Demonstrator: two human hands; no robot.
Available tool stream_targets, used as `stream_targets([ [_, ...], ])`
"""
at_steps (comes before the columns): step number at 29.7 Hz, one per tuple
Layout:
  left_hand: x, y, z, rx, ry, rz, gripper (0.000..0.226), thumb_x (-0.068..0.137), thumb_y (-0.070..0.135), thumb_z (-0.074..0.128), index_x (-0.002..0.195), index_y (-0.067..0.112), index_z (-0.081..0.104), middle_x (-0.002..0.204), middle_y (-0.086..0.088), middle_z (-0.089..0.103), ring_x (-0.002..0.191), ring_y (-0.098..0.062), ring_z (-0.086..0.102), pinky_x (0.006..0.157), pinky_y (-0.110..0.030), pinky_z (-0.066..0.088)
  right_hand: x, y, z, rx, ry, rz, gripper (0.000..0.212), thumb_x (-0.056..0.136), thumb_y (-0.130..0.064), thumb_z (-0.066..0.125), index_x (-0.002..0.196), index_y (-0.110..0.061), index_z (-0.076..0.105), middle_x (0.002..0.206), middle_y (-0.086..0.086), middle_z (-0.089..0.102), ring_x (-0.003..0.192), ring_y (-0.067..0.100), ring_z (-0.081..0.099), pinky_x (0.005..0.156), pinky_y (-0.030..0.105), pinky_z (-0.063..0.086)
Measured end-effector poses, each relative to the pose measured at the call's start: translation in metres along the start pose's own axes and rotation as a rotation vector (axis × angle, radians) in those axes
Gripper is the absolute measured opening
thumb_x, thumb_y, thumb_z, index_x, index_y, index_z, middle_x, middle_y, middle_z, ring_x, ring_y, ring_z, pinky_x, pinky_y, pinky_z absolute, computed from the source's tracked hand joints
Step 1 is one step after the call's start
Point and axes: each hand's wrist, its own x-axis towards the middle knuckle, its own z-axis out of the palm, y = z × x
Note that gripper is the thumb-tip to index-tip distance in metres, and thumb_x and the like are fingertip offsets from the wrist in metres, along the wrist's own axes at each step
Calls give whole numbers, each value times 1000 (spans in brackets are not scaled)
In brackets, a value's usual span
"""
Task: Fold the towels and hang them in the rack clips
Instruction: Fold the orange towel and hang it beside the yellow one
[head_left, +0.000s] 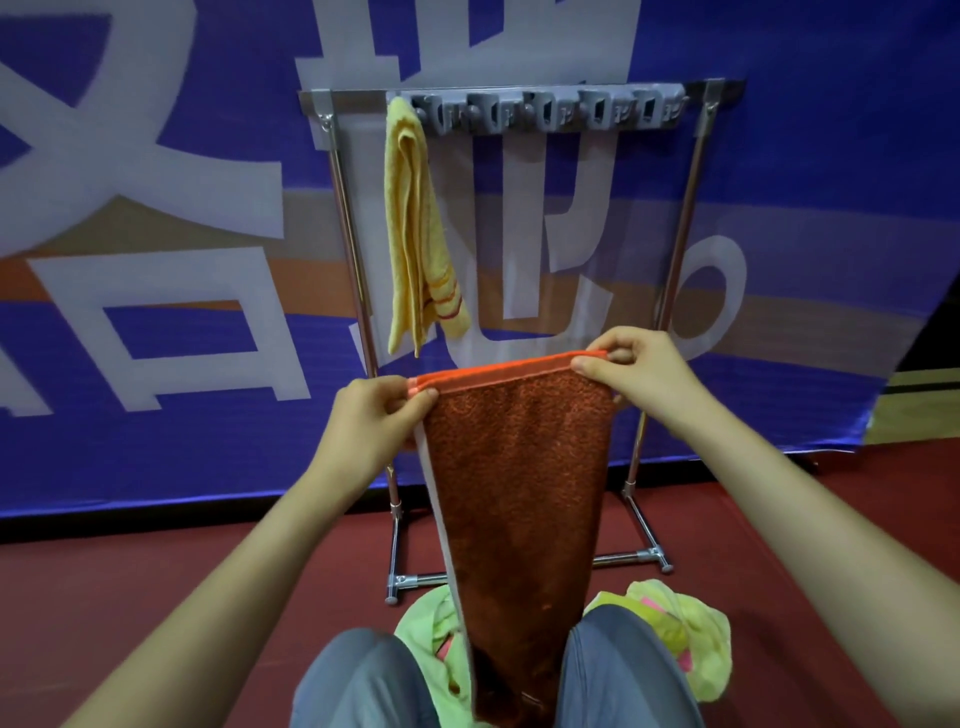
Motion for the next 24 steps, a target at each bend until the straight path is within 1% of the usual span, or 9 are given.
stream_targets([
  [3, -4, -5, 8, 5, 52, -9, 27, 86, 16, 57, 74, -8, 62, 67, -25, 67, 63, -28, 69, 60, -41, 59, -4, 3, 4, 2, 21, 55, 16, 79, -9, 65, 67, -16, 57, 62, 3, 57, 54, 5, 57, 39, 17, 49],
  [8, -11, -15, 23, 110, 172, 17, 42, 82, 33, 56, 67, -6, 58, 59, -25, 62, 53, -35, 59, 58, -52, 52, -15, 5, 21, 30, 67, 153, 19, 79, -8, 64, 66, -14, 53, 62, 7, 53, 54, 12, 53, 37, 20, 49],
  [10, -18, -13, 35, 131, 187, 41, 41, 82, 31, 58, 60, -3, 54, 57, -25, 58, 50, -32, 53, 56, -51, 48, -23, 3, 37, 66, 22, 210, 18, 80, -7, 64, 67, -12, 52, 61, 8, 53, 52, 14, 54, 37, 21, 49],
  [12, -25, -10, 47, 136, 175, 50, 36, 84, 26, 60, 59, 1, 55, 55, -20, 60, 54, -34, 58, 56, -50, 48, -30, 2, 53, 126, -30, 259, 19, 80, -7, 64, 67, -11, 51, 59, 7, 53, 50, 13, 55, 39, 23, 50],
  [16, -34, -10, 59, 73, 168, 14, 29, 85, 27, 59, 71, 2, 66, 58, -17, 64, 57, -29, 60, 59, -49, 49, -38, 1, 74, 315, -88, 335, 15, 82, -6, 61, 73, -9, 50, 41, -6, 52, 37, -1, 53, 40, 21, 52],
  [18, -37, -11, 58, 78, 154, -4, 29, 85, 28, 59, 73, 2, 66, 57, -15, 64, 55, -24, 59, 58, -47, 50, -40, 2, 77, 333, -107, 343, 13, 82, -6, 61, 75, -8, 51, 42, -7, 52, 39, -1, 54, 43, 22, 53],
  [21, -33, -19, 40, 61, 208, -58, 38, 84, 30, 58, 63, -1, 58, 52, -20, 54, 53, -17, 46, 56, -47, 48, -35, 3, 62, 295, 21, 324, 15, 80, -5, 63, 70, -9, 53, 56, 4, 54, 40, 1, 55, 40, 19, 50],
  [23, -27, -24, 23, 32, 252, -99, 42, 85, 27, 58, 58, -4, 52, 52, -22, 53, 53, -19, 47, 56, -47, 50, -29, 2, 43, 270, 108, 316, 14, 80, -5, 63, 69, -10, 55, 61, 7, 57, 48, 7, 57, 40, 16, 49],
  [24, -26, -24, 18, 44, 256, -96, 43, 85, 26, 58, 54, -2, 48, 48, -19, 51, 52, -19, 45, 53, -42, 49, -27, 0, 38, 267, 106, 313, 13, 80, -6, 63, 70, -10, 56, 62, 8, 57, 50, 8, 58, 41, 17, 50],
])
